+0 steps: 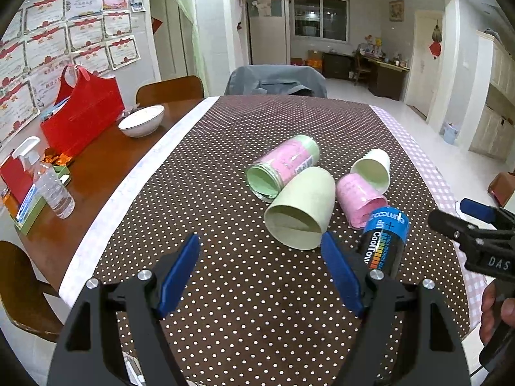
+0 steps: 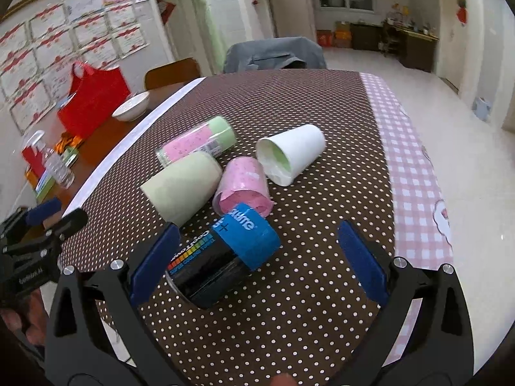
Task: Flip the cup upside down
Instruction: 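Grasp the lying spray can around its body with the right tool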
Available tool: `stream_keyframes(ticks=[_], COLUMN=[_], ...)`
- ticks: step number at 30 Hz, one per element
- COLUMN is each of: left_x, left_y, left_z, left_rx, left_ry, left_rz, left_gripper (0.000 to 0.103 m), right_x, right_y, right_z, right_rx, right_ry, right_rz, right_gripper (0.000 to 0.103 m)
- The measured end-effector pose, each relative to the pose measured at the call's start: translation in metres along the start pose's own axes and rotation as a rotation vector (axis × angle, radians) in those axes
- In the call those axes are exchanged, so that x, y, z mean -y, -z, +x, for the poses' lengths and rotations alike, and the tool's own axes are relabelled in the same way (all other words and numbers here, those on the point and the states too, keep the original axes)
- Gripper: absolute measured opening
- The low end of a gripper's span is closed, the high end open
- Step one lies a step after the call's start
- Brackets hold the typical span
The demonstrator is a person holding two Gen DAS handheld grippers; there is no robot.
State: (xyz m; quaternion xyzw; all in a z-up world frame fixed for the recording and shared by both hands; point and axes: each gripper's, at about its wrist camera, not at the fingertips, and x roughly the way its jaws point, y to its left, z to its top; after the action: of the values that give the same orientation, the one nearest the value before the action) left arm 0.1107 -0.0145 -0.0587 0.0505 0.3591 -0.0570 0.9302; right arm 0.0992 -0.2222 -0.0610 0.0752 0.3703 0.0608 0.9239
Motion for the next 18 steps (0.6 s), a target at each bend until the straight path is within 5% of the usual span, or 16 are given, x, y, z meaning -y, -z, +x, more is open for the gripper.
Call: stream_keyframes(ticks=[8, 18], left_x=[-0.006, -0.017], left_y=[0.0, 0.003], left_z=[-0.003, 0.005], left_rx=[-0.002, -0.046], left_ry=[-0.038, -0.073], left_rz=[-0.012, -0.052], left_gripper=[0.077, 0.077], right_x=[-0.013, -0.045], right_y=[-0.014, -0.01], right_z=[0.008, 0.028], right_rx=[-0.03, -0.159], right_ry=[-0.173, -0.322], right_rz=[-0.171, -0.75], right_gripper=[0.097, 0.097])
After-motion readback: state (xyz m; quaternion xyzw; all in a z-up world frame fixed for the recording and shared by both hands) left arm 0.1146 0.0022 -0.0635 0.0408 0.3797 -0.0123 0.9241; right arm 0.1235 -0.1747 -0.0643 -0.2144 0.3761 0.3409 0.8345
